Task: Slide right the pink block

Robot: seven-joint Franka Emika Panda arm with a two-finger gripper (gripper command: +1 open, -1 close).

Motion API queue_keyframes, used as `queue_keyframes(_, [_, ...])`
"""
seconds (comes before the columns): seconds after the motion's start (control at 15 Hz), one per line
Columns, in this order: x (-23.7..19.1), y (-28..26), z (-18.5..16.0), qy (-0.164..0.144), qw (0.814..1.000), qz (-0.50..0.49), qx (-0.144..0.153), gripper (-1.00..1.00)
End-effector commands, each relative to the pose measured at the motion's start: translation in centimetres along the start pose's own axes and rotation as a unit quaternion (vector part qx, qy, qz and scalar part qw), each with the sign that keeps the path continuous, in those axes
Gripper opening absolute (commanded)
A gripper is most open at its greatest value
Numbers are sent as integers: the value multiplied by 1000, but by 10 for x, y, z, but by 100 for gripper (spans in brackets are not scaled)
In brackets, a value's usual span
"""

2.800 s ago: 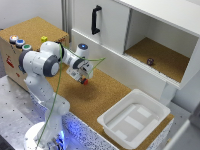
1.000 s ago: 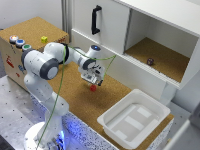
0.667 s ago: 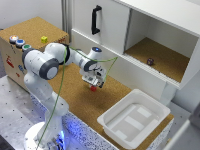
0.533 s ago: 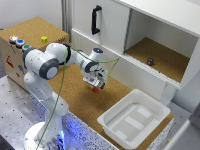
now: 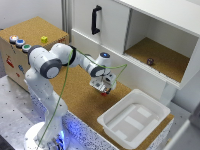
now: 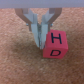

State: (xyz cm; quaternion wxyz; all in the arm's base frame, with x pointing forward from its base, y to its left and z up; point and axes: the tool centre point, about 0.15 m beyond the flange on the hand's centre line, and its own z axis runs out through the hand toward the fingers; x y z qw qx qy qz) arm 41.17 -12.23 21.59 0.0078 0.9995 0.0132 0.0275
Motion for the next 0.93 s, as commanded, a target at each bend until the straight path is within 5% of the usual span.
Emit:
queue_keyframes(0.0, [8,3,-12,-29,999,13,-9,-100])
queue_keyframes(0.07, [1,-5,-27,-21,1000,18,-1,-100])
queue_keyframes(0.13, [-3,-5,-38,-17,999,28,11,100])
queue_keyframes(0.4, [-18,14,-79,1,998,59,-7,100])
queue_keyframes(0.87, [-19,18,-82,5,998,67,-2,100])
